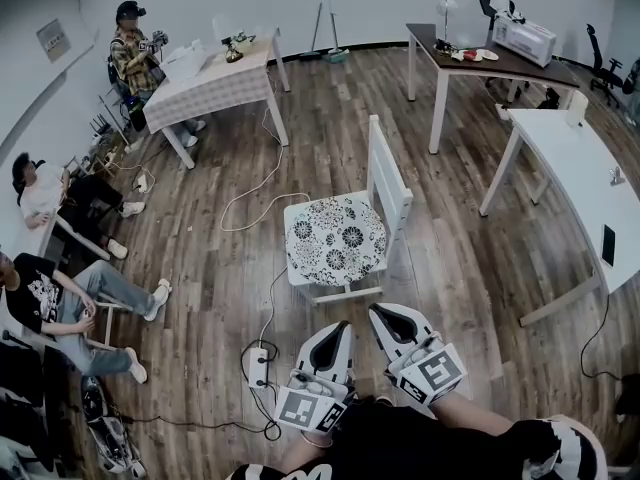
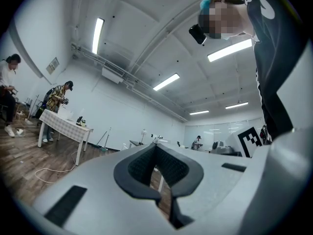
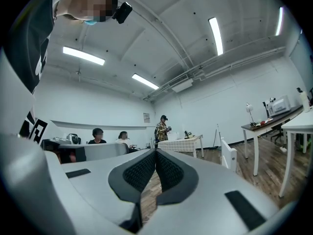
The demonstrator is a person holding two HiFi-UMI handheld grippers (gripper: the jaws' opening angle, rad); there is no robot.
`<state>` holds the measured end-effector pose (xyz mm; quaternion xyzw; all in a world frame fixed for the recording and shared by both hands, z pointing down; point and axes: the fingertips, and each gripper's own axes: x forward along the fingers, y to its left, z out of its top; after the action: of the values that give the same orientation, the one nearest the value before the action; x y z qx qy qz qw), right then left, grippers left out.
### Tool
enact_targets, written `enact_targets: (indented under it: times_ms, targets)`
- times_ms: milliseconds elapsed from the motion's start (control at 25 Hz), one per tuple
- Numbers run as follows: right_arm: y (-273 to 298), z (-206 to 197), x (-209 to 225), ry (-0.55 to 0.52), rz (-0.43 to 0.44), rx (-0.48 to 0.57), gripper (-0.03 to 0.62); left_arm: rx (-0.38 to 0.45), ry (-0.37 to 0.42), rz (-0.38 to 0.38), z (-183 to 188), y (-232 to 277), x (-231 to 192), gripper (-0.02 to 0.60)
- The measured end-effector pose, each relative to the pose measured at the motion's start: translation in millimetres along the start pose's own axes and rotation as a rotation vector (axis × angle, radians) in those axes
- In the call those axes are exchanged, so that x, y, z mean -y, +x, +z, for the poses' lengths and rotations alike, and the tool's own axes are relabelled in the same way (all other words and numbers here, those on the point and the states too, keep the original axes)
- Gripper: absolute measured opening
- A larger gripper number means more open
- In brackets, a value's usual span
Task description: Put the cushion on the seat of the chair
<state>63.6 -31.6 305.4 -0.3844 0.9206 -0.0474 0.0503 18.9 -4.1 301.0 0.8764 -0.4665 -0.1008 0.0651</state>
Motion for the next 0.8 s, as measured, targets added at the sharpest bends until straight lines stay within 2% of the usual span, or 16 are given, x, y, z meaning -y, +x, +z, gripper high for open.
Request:
enact_targets:
  times_ms: [440,800]
  targets:
    - [-15,-7,-6,0.0,0.02,-0.01,0.02,0.001,-0.006,0.013,-9,-9,13,0.003]
    - [-24,-3,-26,-0.027,0.023,-0.013,0.02,0.022,0.001,0.011,2,-26,17,0.003]
